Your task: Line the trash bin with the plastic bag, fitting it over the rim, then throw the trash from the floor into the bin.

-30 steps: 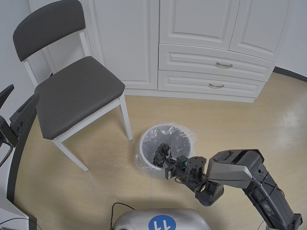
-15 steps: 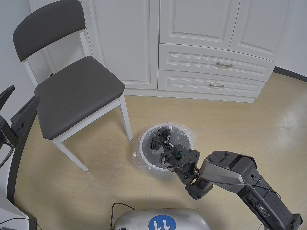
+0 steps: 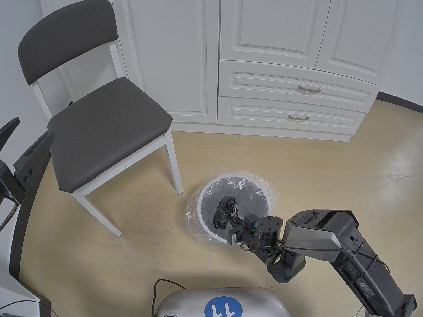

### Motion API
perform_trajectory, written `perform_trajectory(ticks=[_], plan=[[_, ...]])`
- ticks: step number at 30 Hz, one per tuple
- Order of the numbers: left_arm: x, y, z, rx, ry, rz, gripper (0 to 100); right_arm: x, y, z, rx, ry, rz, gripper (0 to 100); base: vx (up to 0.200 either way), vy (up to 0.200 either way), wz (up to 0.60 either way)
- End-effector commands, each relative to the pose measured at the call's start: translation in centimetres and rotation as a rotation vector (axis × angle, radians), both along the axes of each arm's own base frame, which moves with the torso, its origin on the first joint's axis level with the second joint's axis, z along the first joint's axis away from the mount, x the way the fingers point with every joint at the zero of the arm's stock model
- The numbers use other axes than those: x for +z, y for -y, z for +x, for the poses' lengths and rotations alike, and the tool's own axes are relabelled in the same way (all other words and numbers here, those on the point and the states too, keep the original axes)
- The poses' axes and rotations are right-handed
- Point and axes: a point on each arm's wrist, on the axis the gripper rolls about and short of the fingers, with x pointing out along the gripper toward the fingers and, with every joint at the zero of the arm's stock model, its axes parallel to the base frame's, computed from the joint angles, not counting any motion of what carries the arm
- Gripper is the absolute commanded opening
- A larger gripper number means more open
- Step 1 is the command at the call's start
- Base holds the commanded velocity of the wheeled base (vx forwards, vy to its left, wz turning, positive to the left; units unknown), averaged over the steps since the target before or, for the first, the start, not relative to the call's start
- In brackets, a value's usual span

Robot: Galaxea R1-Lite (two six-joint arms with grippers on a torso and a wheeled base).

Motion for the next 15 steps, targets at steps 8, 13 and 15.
perform_trajectory(ticks=[8,13,15], plan=[[0.0,0.0,0.0,0.0,0.001,-0.001,100,1.3,0.0,1.7,-0.016,0.086,0.035,0,0.0,0.0,0.0],[0.0,0.0,0.0,0.0,-0.001,0.0,100,1.2,0.1,2.6,-0.053,0.113,0.048,0,0.0,0.0,0.0],[0.1,0.0,0.0,0.0,0.002,-0.001,100,1.3,0.1,2.6,-0.052,0.114,0.05,0,0.0,0.0,0.0]])
